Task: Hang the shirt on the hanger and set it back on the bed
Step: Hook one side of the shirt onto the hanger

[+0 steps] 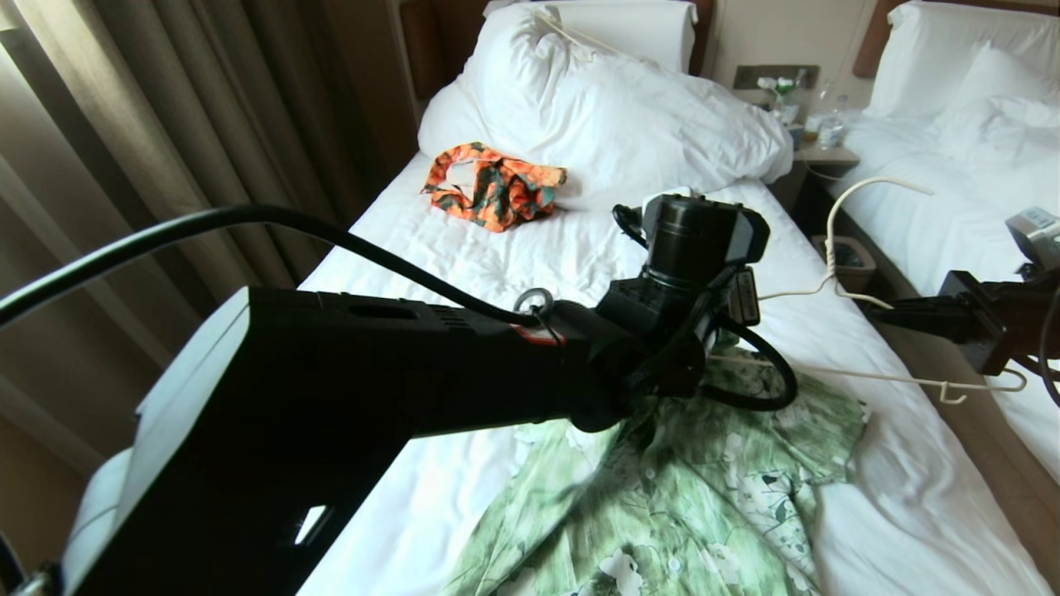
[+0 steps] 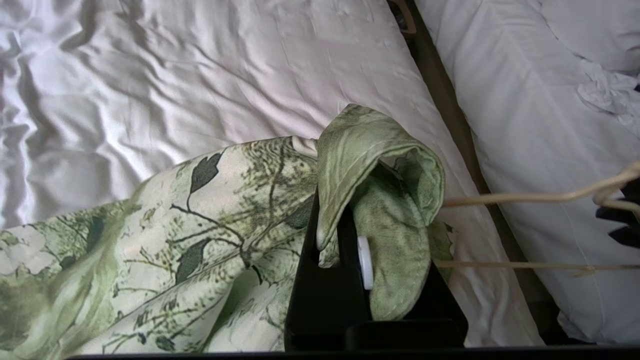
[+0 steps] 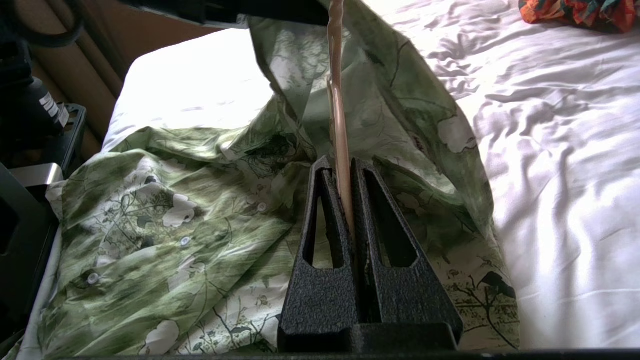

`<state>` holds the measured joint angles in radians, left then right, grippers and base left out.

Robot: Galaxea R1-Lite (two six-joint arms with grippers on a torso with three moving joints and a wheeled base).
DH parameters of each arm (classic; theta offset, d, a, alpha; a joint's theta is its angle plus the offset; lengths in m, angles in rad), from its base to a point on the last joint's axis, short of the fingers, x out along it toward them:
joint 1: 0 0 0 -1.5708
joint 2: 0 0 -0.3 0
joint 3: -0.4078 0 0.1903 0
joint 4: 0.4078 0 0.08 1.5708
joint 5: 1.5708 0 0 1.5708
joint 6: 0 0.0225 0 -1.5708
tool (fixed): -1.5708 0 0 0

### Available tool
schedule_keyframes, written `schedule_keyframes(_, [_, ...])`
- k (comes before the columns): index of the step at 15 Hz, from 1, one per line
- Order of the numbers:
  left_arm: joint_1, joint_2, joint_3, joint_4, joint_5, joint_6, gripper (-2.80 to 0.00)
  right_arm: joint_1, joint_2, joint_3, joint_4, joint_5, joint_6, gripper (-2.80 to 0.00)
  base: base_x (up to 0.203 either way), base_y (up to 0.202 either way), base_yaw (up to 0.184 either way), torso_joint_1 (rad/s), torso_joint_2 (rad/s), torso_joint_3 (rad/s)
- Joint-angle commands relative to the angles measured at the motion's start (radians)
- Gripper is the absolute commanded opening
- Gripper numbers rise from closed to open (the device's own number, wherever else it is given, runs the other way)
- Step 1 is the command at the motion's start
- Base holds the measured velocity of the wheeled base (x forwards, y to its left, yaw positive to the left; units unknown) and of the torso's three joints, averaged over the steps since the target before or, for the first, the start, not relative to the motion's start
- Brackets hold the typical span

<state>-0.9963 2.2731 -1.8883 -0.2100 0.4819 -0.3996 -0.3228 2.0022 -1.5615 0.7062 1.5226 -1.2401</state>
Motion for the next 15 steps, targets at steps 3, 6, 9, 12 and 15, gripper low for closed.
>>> schedule_keyframes(3, [-0.118, -0.037, 0.032, -0.019, 0.024, -0.002, -2.80, -0.007, 0.001, 0.015, 0.004, 0.007, -0.007, -2.80, 0.000, 0.000, 0.000, 0.000, 0.00, 0.000])
schedule_keyframes(6, [-0.122, -0.016, 0.028, -0.049, 0.033, 0.030, -2.80, -0.007, -0.006, 0.020, 0.006, 0.007, -0.007, -2.80, 0.000, 0.000, 0.000, 0.000, 0.00, 0.000])
schedule_keyframes(9, [-0.037, -0.006, 0.032, -0.159, 0.069, 0.098, -2.80, -0.018, -0.015, 0.084, 0.004, 0.007, -0.007, -2.80, 0.000, 0.000, 0.000, 0.000, 0.00, 0.000])
schedule_keyframes(12, [-0.082, -0.008, 0.094, -0.175, 0.088, 0.097, -2.80, -0.020, -0.001, 0.107, 0.003, 0.007, -0.007, -2.80, 0.000, 0.000, 0.000, 0.000, 0.00, 0.000])
schedule_keyframes(15, [-0.157, 0.040, 0.101, -0.217, 0.091, 0.112, -2.80, -0.018, 0.003, 0.107, 0.004, 0.007, -0.007, -2.80, 0.000, 0.000, 0.000, 0.000, 0.00, 0.000])
